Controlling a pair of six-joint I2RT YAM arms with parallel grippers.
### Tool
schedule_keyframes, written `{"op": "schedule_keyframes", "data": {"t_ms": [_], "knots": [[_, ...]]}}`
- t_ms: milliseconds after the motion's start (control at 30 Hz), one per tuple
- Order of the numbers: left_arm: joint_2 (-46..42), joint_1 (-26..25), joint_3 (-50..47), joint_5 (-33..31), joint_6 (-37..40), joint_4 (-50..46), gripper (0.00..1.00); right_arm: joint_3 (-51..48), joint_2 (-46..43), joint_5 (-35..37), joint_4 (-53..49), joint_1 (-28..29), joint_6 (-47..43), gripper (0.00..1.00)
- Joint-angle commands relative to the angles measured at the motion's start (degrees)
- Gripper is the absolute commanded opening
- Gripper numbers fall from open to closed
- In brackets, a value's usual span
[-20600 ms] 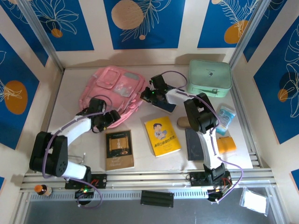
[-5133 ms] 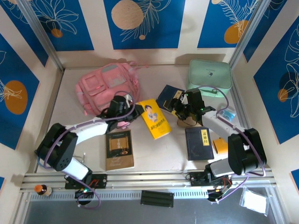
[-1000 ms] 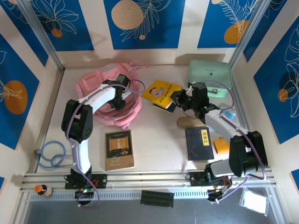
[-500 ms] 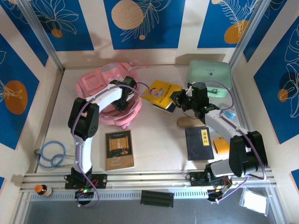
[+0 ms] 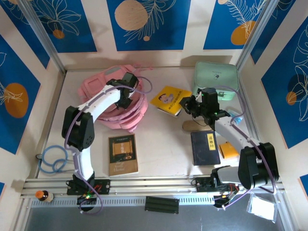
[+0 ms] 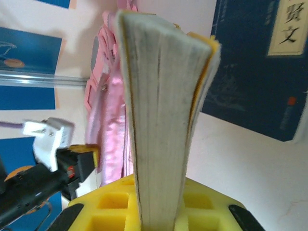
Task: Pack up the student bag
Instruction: Open the student bag at the center of the table, then place the book in the student bag.
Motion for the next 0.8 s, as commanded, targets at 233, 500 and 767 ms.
{"op": "schedule_keyframes", "data": {"t_ms": [233,500,767], "knots": [[-12.3,-0.7,3.7,5.2,-2.2,3.6,0.00,-2.2,-4.5,-5.3,5.6,-1.2,-1.9,0.00],[-14.5,-1.4,4.5,9.6,-4.9,6.0,0.00,-6.5,-5.2,-5.1,14.8,4.1,2.3,0.00],[-14.4,-2.0,4.8,13.4,-9.0,9.6,0.00,-6.1,-1.4,-1.9,19.4,10.5,5.6,0.00]]}}
